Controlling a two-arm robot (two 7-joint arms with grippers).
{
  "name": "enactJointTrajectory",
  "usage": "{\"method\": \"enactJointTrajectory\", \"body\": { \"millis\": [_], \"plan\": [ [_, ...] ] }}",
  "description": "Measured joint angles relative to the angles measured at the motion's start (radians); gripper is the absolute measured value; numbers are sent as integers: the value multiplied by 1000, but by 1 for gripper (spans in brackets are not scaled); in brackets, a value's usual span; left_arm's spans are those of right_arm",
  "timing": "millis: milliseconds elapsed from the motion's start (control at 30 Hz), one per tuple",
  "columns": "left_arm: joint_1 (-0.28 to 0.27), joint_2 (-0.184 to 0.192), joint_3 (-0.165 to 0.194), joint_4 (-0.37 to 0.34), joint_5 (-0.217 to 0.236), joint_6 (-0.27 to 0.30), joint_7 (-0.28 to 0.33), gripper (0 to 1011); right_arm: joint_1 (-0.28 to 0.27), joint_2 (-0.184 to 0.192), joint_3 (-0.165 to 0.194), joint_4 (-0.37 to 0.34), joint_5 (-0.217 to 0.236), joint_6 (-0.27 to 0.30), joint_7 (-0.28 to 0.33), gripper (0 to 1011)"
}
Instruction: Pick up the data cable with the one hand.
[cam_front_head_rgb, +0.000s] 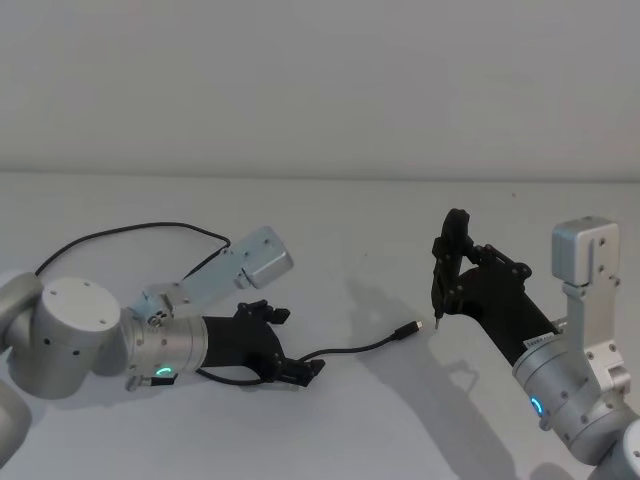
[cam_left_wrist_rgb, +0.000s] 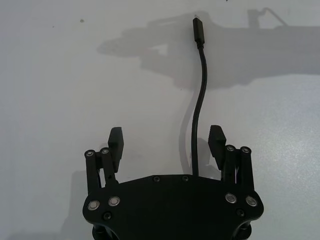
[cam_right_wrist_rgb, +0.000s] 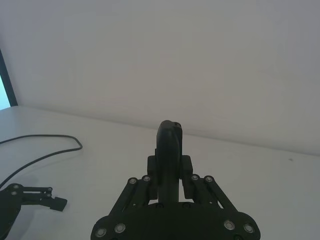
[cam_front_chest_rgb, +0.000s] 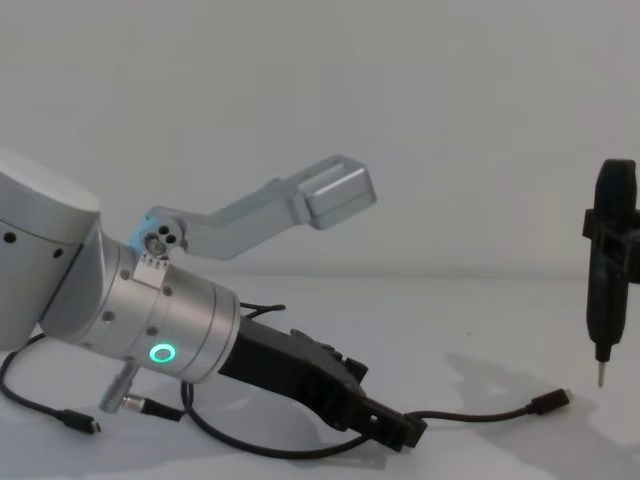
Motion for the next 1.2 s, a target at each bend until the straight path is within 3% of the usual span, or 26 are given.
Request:
{"method": "enactJointTrajectory", "body": {
  "millis": [233, 1100, 1200],
  "plan": [
    [-2, -6, 1, 4, 7, 10, 5, 865, 0, 0, 0, 0, 0, 0, 0, 275],
    [-5, -13, 3, 10, 14, 21, 11, 49, 0, 0, 0, 0, 0, 0, 0, 275],
    [-5, -13, 3, 10, 14, 21, 12, 41, 0, 0, 0, 0, 0, 0, 0, 275]
  ]
}}
